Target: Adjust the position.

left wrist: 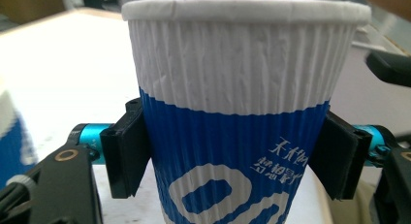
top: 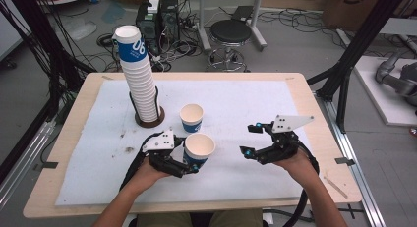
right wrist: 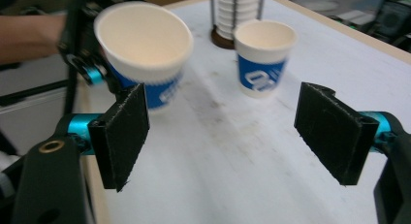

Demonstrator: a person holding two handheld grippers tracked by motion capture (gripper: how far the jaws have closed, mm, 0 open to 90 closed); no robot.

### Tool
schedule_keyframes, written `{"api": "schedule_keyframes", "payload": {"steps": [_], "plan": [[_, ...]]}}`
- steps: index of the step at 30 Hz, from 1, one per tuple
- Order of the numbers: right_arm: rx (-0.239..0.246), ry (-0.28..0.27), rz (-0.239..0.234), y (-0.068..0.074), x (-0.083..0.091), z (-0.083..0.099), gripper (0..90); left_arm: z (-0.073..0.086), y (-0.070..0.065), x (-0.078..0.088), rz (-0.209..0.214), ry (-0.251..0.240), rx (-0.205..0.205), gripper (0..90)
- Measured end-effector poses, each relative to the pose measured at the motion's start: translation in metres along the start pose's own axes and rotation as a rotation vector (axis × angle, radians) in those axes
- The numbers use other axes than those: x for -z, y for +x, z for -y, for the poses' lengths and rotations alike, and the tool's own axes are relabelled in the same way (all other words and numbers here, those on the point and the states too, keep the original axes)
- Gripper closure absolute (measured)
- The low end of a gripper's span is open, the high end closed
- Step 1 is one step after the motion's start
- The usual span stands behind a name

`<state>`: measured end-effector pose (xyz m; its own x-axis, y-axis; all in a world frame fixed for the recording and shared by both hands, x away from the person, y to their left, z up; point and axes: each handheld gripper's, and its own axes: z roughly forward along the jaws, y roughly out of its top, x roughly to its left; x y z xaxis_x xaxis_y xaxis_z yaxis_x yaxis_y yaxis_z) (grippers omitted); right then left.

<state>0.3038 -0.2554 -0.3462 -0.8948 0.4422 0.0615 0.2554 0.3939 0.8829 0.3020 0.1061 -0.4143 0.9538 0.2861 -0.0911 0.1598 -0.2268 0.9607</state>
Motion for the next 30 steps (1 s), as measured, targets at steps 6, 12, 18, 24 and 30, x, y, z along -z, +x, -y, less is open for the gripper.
{"api": "schedule_keyframes", "payload": {"steps": [6,12,18,24,30], "plan": [[-0.025,-0.016,0.095,-0.009,0.003,0.024,20.7,0.006,0.003,0.003,-0.032,-0.049,-0.001,24.7],[-0.039,-0.043,0.151,-0.013,0.004,0.041,20.7,0.008,0.004,0.007,-0.054,-0.081,-0.002,24.7],[-0.068,-0.075,0.203,-0.014,0.005,0.056,20.7,0.01,0.002,0.011,-0.064,-0.109,0.008,24.8],[-0.073,-0.095,0.232,-0.015,0.008,0.058,20.7,0.01,0.002,0.015,-0.074,-0.135,0.01,24.8],[-0.073,-0.089,0.241,-0.013,0.011,0.06,20.7,0.013,0.002,0.018,-0.092,-0.141,0.017,24.6]]}}
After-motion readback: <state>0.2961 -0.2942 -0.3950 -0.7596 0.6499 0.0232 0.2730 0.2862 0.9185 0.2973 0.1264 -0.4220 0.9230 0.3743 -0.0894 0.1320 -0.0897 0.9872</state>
